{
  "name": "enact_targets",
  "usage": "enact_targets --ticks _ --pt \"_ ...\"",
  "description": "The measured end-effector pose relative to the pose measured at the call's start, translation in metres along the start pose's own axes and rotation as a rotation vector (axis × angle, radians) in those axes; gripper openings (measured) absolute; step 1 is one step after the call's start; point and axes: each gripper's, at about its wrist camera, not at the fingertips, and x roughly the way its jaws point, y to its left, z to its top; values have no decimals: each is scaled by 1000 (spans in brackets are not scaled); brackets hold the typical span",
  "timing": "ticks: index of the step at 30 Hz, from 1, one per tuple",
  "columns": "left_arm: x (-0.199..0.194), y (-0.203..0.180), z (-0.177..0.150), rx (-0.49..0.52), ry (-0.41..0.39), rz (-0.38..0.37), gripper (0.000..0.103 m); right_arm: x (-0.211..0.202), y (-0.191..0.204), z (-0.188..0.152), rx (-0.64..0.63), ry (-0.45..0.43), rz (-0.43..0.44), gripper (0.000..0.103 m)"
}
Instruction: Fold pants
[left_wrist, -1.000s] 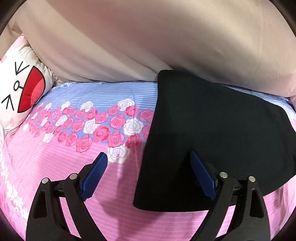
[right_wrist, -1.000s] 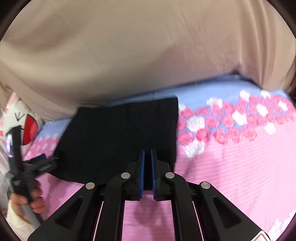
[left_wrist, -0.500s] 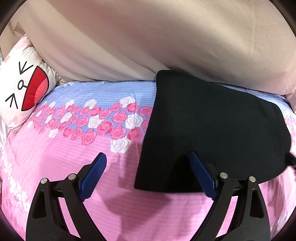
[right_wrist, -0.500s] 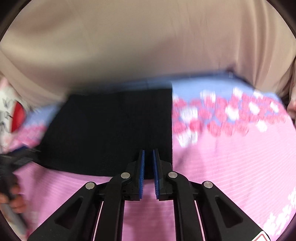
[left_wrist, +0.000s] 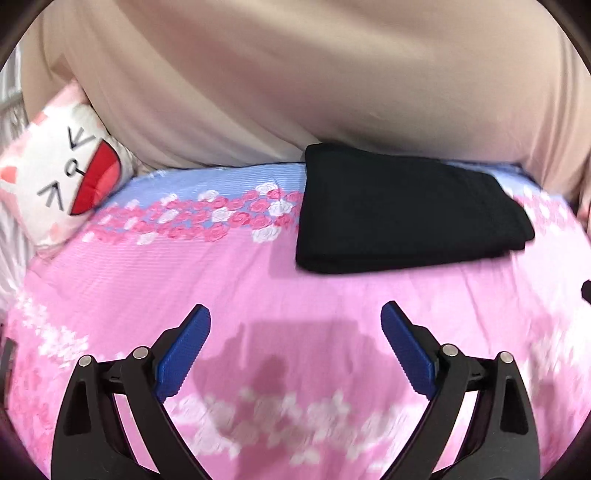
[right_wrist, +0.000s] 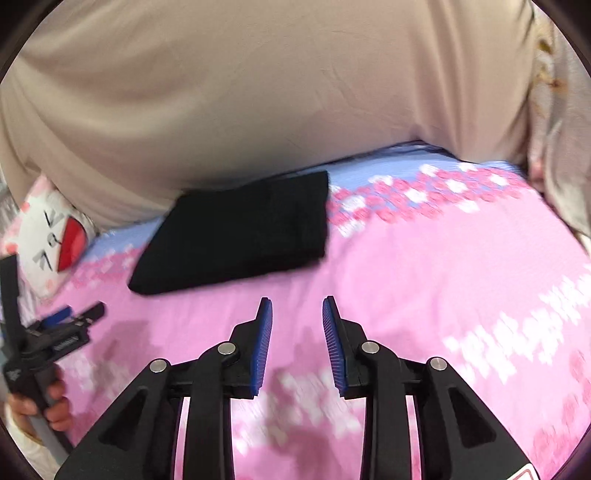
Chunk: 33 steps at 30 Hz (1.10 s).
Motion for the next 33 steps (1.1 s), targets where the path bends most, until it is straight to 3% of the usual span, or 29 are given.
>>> enact_targets --ticks 6,13,18,21,33 --pt "-24 -6 -29 -23 -18 -65 98 -17 8 -41 -28 -10 -62 28" --pt "-19 -19 -53 -9 -70 -27 98 -23 20 -69 -86 -59 -134 34" --pt "-9 -17 -53 -30 -35 -53 98 -19 27 -70 -117 -54 -150 44" --pt "-2 -13 -53 -52 -1 -58 98 -13 27 -70 -120 -23 -163 44" --pt "-14 -21 -55 -8 -60 -40 98 -7 30 -72 -123 4 -192 44"
